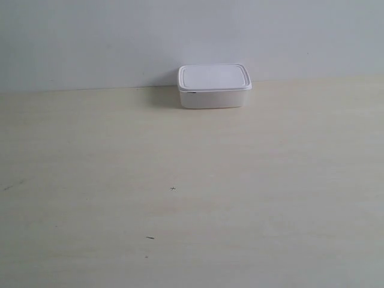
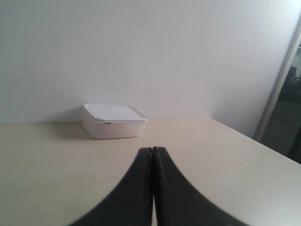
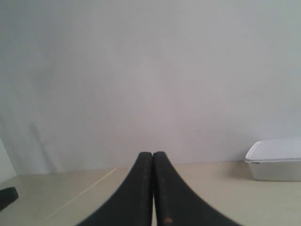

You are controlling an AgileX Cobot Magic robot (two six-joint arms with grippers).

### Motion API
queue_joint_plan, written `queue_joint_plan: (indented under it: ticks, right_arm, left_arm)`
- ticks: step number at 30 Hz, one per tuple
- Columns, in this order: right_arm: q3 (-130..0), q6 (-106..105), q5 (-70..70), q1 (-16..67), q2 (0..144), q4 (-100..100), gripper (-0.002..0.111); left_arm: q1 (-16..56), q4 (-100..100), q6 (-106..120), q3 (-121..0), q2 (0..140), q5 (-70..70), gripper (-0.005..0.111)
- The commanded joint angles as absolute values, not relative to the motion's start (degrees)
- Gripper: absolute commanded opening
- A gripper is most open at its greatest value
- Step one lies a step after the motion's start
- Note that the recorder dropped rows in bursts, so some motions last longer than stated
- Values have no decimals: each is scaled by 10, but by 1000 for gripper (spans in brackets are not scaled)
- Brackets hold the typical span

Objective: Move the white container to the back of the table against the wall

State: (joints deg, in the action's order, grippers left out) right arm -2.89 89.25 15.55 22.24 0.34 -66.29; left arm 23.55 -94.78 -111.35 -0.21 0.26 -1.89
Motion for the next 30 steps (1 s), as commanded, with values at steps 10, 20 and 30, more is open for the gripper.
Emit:
queue_joint_plan:
  ticks: [10, 20, 30]
  right_arm:
    - [0, 829, 164, 220, 0, -695, 0]
    - [0, 840, 164, 220, 0, -701, 0]
    - [0, 840, 164, 220, 0, -701, 0]
  left_arm:
    - [233, -999, -1075, 0, 0, -41, 0]
    - [233, -999, -1074, 0, 0, -63, 0]
    - [233, -999, -1074, 0, 0, -63, 0]
